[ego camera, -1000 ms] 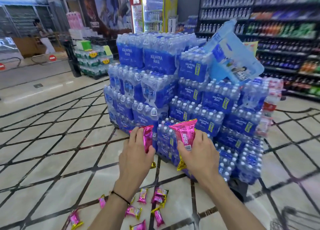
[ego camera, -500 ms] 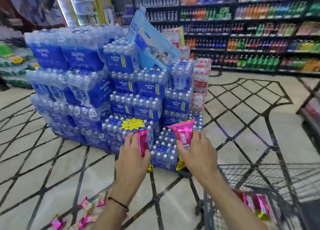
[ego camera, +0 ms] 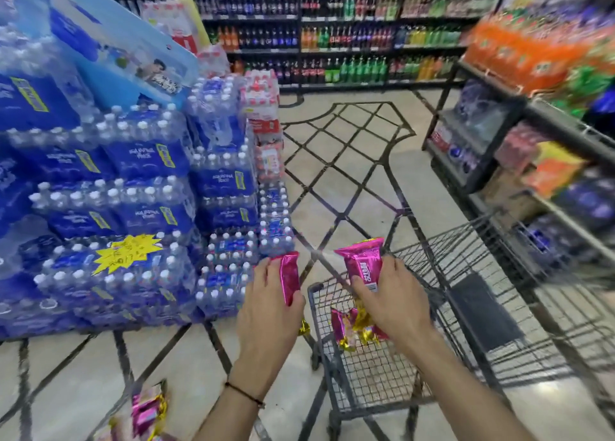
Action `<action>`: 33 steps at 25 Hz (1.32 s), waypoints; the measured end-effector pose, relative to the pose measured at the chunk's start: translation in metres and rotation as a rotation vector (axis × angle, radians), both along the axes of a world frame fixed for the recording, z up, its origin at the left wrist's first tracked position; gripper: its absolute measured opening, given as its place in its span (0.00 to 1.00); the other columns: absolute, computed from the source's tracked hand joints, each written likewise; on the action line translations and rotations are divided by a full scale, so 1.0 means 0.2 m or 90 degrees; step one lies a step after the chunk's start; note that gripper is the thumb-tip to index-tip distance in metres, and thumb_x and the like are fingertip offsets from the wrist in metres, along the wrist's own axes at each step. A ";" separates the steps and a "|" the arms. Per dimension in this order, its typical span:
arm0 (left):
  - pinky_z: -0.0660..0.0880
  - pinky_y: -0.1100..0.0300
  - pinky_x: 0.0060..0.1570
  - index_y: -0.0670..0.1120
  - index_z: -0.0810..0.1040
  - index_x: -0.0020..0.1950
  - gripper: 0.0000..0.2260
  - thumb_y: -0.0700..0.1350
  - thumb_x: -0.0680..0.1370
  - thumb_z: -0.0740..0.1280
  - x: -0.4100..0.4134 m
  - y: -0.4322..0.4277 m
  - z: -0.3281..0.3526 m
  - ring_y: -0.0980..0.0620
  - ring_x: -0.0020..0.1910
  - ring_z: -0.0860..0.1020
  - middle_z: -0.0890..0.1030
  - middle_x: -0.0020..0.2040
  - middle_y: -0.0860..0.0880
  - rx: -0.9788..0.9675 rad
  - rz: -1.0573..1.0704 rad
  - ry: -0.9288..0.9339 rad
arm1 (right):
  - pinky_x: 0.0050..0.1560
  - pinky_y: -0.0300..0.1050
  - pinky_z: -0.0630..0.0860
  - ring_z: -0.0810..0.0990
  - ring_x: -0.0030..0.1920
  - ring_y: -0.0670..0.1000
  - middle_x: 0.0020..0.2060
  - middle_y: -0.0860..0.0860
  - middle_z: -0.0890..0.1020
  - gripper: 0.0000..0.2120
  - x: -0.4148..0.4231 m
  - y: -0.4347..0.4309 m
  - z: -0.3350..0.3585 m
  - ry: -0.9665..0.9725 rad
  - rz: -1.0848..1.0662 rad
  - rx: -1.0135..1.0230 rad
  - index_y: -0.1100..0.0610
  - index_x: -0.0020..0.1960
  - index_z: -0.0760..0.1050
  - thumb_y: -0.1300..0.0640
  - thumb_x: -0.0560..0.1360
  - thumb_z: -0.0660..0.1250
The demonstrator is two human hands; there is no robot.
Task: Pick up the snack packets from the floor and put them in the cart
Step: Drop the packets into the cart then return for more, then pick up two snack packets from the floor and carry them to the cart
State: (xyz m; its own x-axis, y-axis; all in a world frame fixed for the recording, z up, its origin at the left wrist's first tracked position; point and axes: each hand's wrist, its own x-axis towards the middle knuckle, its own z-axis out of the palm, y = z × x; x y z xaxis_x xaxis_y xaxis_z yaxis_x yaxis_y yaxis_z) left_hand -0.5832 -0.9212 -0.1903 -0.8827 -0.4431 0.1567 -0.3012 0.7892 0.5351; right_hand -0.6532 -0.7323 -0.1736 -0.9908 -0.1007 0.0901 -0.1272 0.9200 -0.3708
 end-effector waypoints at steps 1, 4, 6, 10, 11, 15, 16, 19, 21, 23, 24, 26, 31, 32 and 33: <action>0.77 0.49 0.48 0.52 0.66 0.72 0.24 0.52 0.76 0.66 -0.04 0.03 -0.04 0.46 0.60 0.74 0.67 0.72 0.54 0.004 -0.017 -0.007 | 0.50 0.52 0.77 0.78 0.52 0.56 0.54 0.54 0.78 0.28 -0.03 0.06 -0.03 -0.019 -0.023 0.004 0.60 0.65 0.69 0.38 0.76 0.63; 0.77 0.49 0.49 0.51 0.67 0.71 0.24 0.51 0.76 0.66 -0.11 0.11 -0.16 0.47 0.57 0.75 0.67 0.72 0.52 0.018 -0.054 -0.036 | 0.48 0.50 0.75 0.78 0.53 0.57 0.56 0.57 0.78 0.28 -0.10 0.20 -0.11 -0.061 -0.069 0.027 0.61 0.64 0.70 0.40 0.77 0.64; 0.77 0.50 0.50 0.51 0.66 0.71 0.24 0.51 0.76 0.66 -0.17 0.16 -0.26 0.48 0.57 0.75 0.67 0.72 0.52 0.022 -0.074 -0.068 | 0.53 0.51 0.75 0.78 0.57 0.57 0.60 0.58 0.77 0.30 -0.14 0.25 -0.18 -0.092 -0.081 0.047 0.63 0.68 0.68 0.40 0.77 0.64; 0.78 0.50 0.50 0.53 0.65 0.73 0.26 0.52 0.75 0.65 -0.31 0.29 -0.45 0.49 0.62 0.74 0.65 0.74 0.53 0.029 -0.090 -0.126 | 0.58 0.49 0.74 0.77 0.60 0.56 0.61 0.57 0.76 0.32 -0.27 0.32 -0.41 -0.189 -0.061 0.020 0.63 0.70 0.66 0.39 0.78 0.63; 0.78 0.50 0.51 0.53 0.64 0.73 0.26 0.51 0.76 0.66 -0.34 0.32 -0.49 0.48 0.63 0.73 0.64 0.74 0.53 0.032 -0.084 -0.133 | 0.58 0.50 0.74 0.77 0.60 0.57 0.61 0.58 0.76 0.32 -0.31 0.34 -0.47 -0.209 -0.052 0.013 0.63 0.69 0.66 0.39 0.78 0.63; 0.77 0.51 0.49 0.51 0.65 0.73 0.26 0.49 0.76 0.67 -0.47 0.45 -0.71 0.47 0.60 0.74 0.63 0.75 0.52 0.032 -0.040 -0.187 | 0.55 0.52 0.76 0.78 0.58 0.59 0.59 0.58 0.77 0.38 -0.48 0.42 -0.77 -0.318 -0.038 0.014 0.63 0.73 0.61 0.40 0.74 0.69; 0.78 0.50 0.49 0.51 0.65 0.72 0.25 0.49 0.76 0.67 -0.50 0.49 -0.79 0.47 0.59 0.74 0.64 0.75 0.51 0.037 -0.042 -0.207 | 0.54 0.52 0.77 0.78 0.55 0.58 0.56 0.57 0.77 0.39 -0.51 0.43 -0.85 -0.350 -0.033 0.015 0.63 0.73 0.60 0.40 0.74 0.70; 0.79 0.47 0.50 0.51 0.66 0.71 0.25 0.48 0.76 0.68 -0.57 0.62 -1.03 0.47 0.60 0.75 0.64 0.74 0.51 0.084 -0.047 -0.272 | 0.52 0.50 0.76 0.78 0.51 0.55 0.53 0.56 0.78 0.40 -0.60 0.47 -1.08 -0.394 -0.030 -0.003 0.62 0.73 0.59 0.38 0.74 0.69; 0.79 0.50 0.53 0.50 0.66 0.71 0.25 0.48 0.76 0.69 -0.61 0.69 -1.19 0.47 0.60 0.76 0.64 0.74 0.50 0.085 -0.034 -0.313 | 0.50 0.48 0.76 0.77 0.51 0.55 0.57 0.57 0.77 0.38 -0.64 0.50 -1.22 -0.404 -0.030 0.010 0.61 0.73 0.60 0.38 0.75 0.68; 0.78 0.49 0.55 0.48 0.65 0.73 0.26 0.49 0.77 0.70 -0.64 0.74 -1.36 0.45 0.62 0.76 0.64 0.74 0.49 0.075 -0.007 -0.354 | 0.38 0.40 0.72 0.76 0.44 0.52 0.53 0.55 0.77 0.39 -0.66 0.53 -1.36 -0.429 -0.012 0.030 0.61 0.75 0.56 0.39 0.76 0.66; 0.78 0.48 0.57 0.48 0.64 0.74 0.27 0.49 0.78 0.70 -0.64 0.76 -1.45 0.43 0.63 0.75 0.63 0.75 0.48 0.073 0.004 -0.382 | 0.36 0.39 0.71 0.75 0.40 0.51 0.51 0.53 0.77 0.39 -0.66 0.55 -1.43 -0.438 -0.006 0.034 0.61 0.76 0.55 0.40 0.77 0.67; 0.77 0.48 0.59 0.47 0.62 0.75 0.28 0.47 0.78 0.69 -0.62 0.80 -1.63 0.42 0.65 0.73 0.61 0.77 0.47 0.078 0.017 -0.429 | 0.42 0.46 0.77 0.78 0.44 0.54 0.50 0.54 0.78 0.39 -0.66 0.57 -1.60 -0.464 -0.009 0.042 0.61 0.74 0.58 0.39 0.75 0.68; 0.78 0.47 0.59 0.48 0.61 0.75 0.28 0.50 0.79 0.68 -0.51 0.87 -2.00 0.42 0.68 0.72 0.60 0.77 0.47 0.072 0.033 -0.515 | 0.45 0.45 0.72 0.77 0.47 0.53 0.51 0.53 0.77 0.35 -0.58 0.58 -1.92 -0.525 0.009 0.061 0.61 0.73 0.60 0.42 0.77 0.67; 0.78 0.47 0.59 0.48 0.61 0.74 0.27 0.51 0.79 0.67 -0.49 0.88 -2.06 0.42 0.67 0.72 0.60 0.76 0.47 0.065 0.035 -0.526 | 0.43 0.44 0.70 0.77 0.46 0.52 0.51 0.53 0.77 0.34 -0.56 0.58 -1.97 -0.530 0.017 0.072 0.61 0.73 0.59 0.41 0.77 0.66; 0.78 0.47 0.59 0.49 0.61 0.74 0.26 0.51 0.80 0.67 -0.47 0.89 -2.12 0.41 0.66 0.73 0.61 0.76 0.47 0.061 0.036 -0.537 | 0.42 0.43 0.69 0.77 0.47 0.52 0.52 0.53 0.77 0.34 -0.54 0.58 -2.03 -0.538 0.022 0.076 0.61 0.73 0.59 0.41 0.78 0.65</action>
State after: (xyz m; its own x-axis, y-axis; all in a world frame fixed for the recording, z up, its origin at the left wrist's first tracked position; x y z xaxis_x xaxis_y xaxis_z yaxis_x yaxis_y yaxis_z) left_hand -0.6774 -0.7425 -0.6139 -0.6634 -0.4680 -0.5838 -0.6668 0.7238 0.1775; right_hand -0.7616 -0.6164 -0.5790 -0.7169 -0.0935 -0.6909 0.1199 0.9596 -0.2543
